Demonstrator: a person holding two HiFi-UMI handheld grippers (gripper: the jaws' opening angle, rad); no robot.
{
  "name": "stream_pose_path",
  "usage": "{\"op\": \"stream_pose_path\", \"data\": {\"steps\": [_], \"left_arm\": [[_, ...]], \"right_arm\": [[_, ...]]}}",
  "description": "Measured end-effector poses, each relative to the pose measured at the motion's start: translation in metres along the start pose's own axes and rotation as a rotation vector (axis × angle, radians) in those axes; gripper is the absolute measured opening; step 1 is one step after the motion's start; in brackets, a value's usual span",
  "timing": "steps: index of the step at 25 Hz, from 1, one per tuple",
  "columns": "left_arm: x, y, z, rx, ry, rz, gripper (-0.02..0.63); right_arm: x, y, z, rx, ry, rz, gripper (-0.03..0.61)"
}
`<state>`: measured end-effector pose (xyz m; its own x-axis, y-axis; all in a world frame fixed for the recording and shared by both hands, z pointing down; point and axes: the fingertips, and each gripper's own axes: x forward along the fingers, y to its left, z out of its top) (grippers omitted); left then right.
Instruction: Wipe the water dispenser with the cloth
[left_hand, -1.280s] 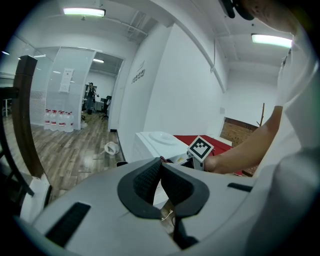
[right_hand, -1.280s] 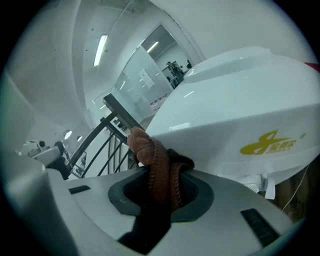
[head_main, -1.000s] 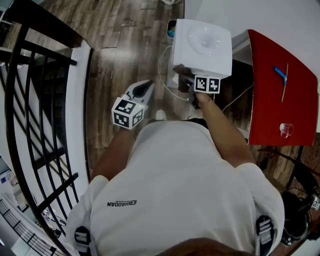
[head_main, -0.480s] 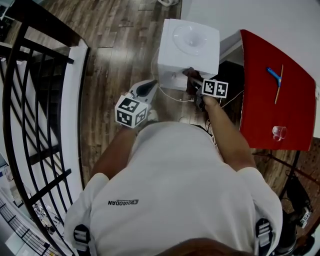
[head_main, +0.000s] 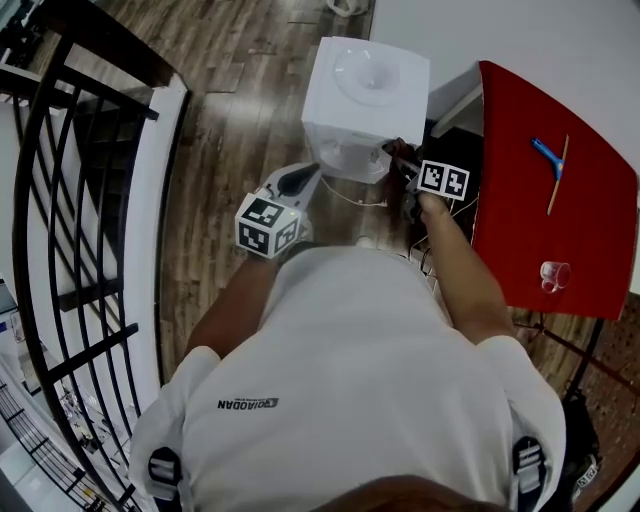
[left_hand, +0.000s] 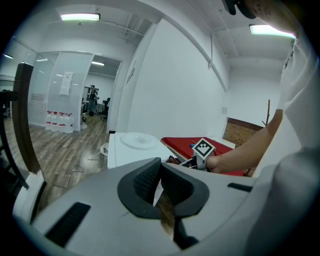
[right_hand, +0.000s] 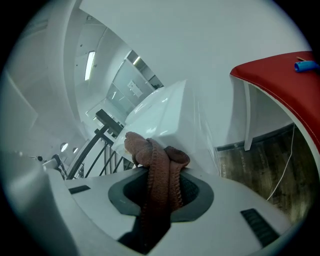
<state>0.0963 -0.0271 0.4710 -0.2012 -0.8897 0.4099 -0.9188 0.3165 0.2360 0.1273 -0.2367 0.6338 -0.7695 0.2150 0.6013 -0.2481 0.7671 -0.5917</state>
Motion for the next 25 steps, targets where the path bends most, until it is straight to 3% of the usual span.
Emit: {"op": "stream_pose_path", "data": {"steps": [8,14,19,25], "left_arm": [[-0.017,-0.022,-0.007,-0.029,-0.008,0.086,-0.003],[-0.036,-0.031,-0.019,-0.055,-0.013,0.159,-0.003],[-0.068,-0.026,-0.039,-0.097,0.015,0.214,-0.003],[-0.104,-0.001,-0.028,-0.105,-0.046,0.239,-0.003]], "right_arm": [[-0.025,-0.031,0.005,0.052,-0.028,0.001,0.086],[-0.047,-0.045,0.010,-0.011,-0.091,-0.039,0.086],[-0.071,0.011,-0.013,-0.090,-0.110,0.060,0.086],[-0.073,0.129,-0.059,-0.305,-0.019,0.212,0.086]]}}
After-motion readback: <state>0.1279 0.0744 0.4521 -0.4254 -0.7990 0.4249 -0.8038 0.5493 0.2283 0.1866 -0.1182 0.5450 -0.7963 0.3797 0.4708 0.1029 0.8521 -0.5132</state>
